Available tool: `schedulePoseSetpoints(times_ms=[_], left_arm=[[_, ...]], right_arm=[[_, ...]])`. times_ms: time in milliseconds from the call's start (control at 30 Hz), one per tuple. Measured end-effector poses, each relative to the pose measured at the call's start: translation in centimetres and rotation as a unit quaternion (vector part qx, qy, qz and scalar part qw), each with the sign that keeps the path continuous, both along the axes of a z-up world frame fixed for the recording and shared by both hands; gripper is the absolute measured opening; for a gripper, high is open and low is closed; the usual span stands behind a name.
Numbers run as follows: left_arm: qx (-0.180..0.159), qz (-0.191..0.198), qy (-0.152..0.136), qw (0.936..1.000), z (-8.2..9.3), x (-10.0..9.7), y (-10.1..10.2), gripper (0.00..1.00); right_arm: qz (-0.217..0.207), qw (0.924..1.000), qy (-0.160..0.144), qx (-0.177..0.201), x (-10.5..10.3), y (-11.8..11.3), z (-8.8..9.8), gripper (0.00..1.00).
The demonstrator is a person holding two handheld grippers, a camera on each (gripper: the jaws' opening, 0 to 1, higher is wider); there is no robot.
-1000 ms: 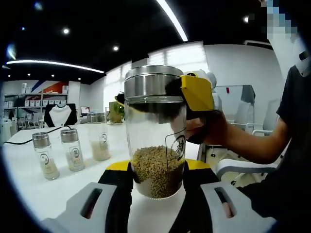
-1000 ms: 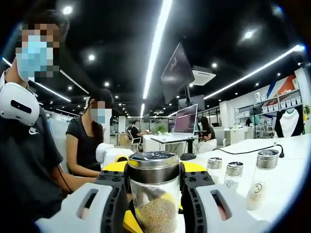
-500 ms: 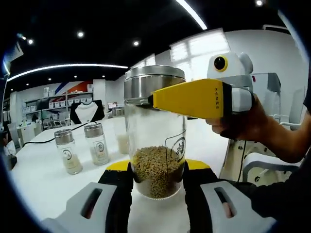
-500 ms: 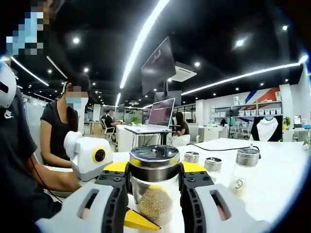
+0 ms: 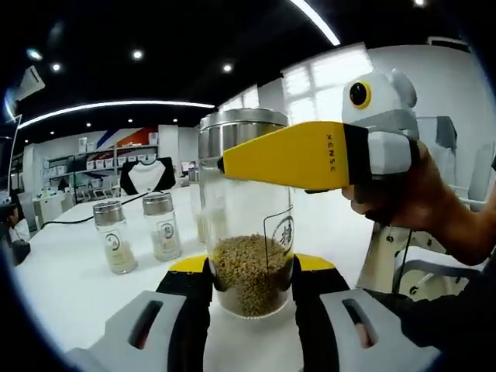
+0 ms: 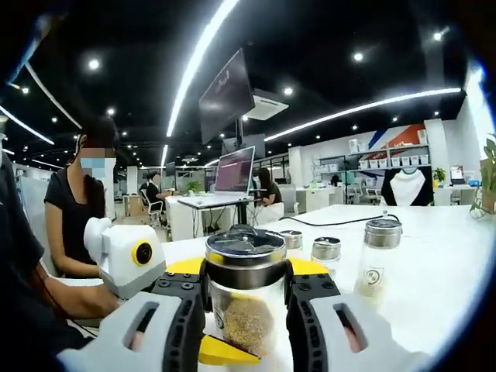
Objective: Rotate the seasoning bottle until the label or dispensing opening points toward the visible target arrow and the bottle remains upright within the marked orientation range
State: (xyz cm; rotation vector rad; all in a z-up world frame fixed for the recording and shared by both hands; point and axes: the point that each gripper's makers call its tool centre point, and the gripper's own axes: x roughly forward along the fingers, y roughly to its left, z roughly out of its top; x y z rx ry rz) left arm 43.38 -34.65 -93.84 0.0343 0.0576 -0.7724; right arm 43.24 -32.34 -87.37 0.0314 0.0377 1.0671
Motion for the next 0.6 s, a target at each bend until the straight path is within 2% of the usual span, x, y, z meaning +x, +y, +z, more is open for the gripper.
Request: schedulePoseSetpoints(times_ms=[100,167,367,533,600], left_arm=[[0.022,0.003,-0.012,0.9997,0.0,0.2,0.6,0.47],[0.032,0.001,-0.009,0.9995,-0.4,0.3,1.0,0.52],[0.009,0.005,0.008,0.9999,-0.4,0.9,2.3,0.63],[0.010,0.021,0.008,0.9997,-0.4,1.4,3.3,0.75],[0.003,0.021,0.014,0.9997,-0.3,1.5,3.6,0.76]], right_arm=[[-0.001,1.0000,-0.004,-0.007,0.3,-0.2,-0.3,0.36],[-0.005,1.0000,-0.004,-0.007,0.7,-0.5,-0.2,0.36],[-0.006,1.0000,-0.004,0.006,1.9,-1.9,0.5,0.36],[-0.014,0.9999,-0.006,0.000,3.2,-3.3,0.5,0.36],[-0.017,0.9998,-0.006,0.003,3.7,-3.9,0.7,0.36]])
